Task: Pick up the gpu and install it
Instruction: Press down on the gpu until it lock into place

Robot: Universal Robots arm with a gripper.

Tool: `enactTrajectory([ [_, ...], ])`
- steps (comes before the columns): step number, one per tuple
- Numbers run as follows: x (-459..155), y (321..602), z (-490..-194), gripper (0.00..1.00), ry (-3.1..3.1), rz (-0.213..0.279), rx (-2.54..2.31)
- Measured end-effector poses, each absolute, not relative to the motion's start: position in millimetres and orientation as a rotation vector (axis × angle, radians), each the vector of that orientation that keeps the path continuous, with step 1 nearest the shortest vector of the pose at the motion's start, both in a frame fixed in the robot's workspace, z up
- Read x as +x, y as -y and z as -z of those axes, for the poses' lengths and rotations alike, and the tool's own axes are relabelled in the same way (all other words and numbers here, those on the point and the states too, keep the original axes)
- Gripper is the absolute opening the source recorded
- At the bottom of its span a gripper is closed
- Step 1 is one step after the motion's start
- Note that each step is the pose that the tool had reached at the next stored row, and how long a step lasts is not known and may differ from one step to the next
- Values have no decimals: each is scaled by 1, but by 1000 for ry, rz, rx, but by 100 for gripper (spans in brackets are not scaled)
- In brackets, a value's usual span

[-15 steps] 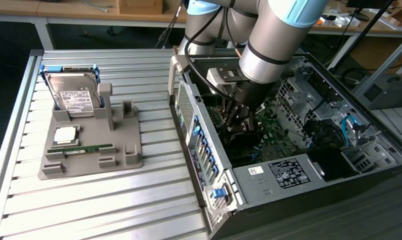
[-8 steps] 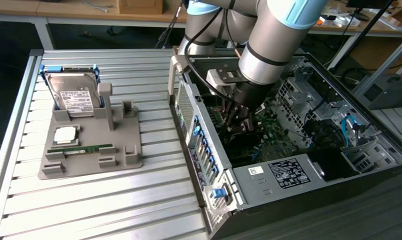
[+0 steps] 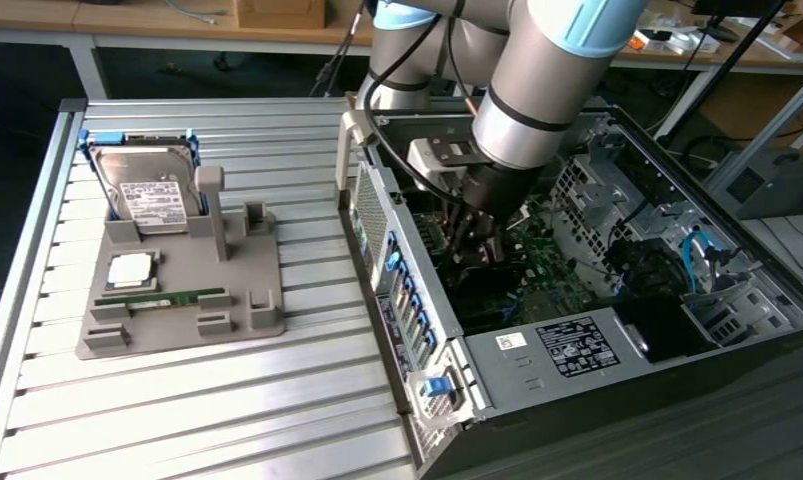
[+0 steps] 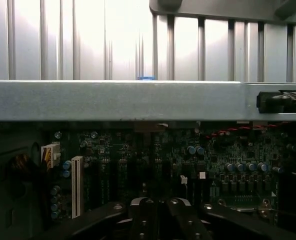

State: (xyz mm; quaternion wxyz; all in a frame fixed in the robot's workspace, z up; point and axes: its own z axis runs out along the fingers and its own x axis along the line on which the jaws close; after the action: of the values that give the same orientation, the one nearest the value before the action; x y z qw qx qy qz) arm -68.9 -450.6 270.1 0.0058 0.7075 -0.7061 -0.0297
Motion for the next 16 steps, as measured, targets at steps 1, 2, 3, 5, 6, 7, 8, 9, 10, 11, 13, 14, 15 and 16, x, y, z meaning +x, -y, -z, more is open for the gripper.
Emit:
enactTrajectory([
  [1, -70, 451, -270, 10, 2211, 92, 2215],
  [2, -70, 451, -270, 10, 2211, 91, 2216],
  [3, -71, 451, -270, 10, 2211, 90, 2217],
  [5, -74, 451, -271, 10, 2213, 86, 2218],
  [6, -74, 451, -271, 10, 2214, 85, 2219],
  [7, -75, 451, -272, 10, 2215, 83, 2220],
  [8, -76, 451, -272, 10, 2216, 82, 2221],
  [9, -77, 450, -273, 10, 2217, 80, 2222],
  [10, -77, 450, -274, 10, 2218, 79, 2223],
  [11, -77, 451, -276, 10, 2218, 77, 2223],
  [13, -77, 451, -280, 10, 2219, 73, 2224],
  [14, -77, 451, -282, 10, 2219, 73, 2225],
  [15, -78, 451, -283, 10, 2220, 72, 2225],
  [16, -78, 451, -284, 10, 2221, 71, 2225],
])
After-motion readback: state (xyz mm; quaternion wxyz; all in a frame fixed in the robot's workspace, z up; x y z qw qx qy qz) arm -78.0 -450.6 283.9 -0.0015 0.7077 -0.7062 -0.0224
